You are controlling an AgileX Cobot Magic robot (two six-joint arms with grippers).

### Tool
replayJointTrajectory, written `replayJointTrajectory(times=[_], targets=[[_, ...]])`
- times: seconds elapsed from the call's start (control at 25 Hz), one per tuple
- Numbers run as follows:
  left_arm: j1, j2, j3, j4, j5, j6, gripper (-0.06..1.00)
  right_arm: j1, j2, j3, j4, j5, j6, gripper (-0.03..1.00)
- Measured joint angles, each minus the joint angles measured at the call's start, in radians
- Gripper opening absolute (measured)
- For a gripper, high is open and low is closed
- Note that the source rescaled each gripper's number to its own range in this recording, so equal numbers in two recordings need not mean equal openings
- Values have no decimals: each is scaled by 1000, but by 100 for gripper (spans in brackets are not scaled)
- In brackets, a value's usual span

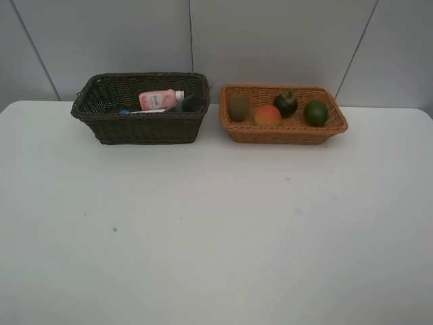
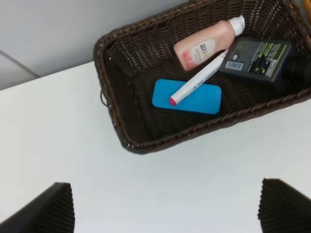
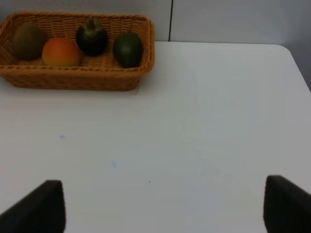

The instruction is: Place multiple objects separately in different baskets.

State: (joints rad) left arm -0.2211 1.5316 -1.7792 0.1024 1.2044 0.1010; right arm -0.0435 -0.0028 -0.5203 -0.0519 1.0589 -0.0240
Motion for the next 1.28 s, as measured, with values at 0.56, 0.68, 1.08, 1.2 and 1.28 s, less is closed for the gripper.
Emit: replayJointTrajectory(times=[0.56,0.68,1.08,1.2,1.28], targets=[[0,-555,496,21,0,-93,100,0,0,0,0,0,0,99],[0,-697,603,23,0,-107,100,0,0,0,0,0,0,99],[0,-1071,841,10,0,-159,100,0,0,0,0,0,0,99],[21,-1157,904,-10,0,-164,100,0,0,0,0,0,0,99],[60,-1202,946,-21,0,-165,100,0,0,0,0,0,0,99]])
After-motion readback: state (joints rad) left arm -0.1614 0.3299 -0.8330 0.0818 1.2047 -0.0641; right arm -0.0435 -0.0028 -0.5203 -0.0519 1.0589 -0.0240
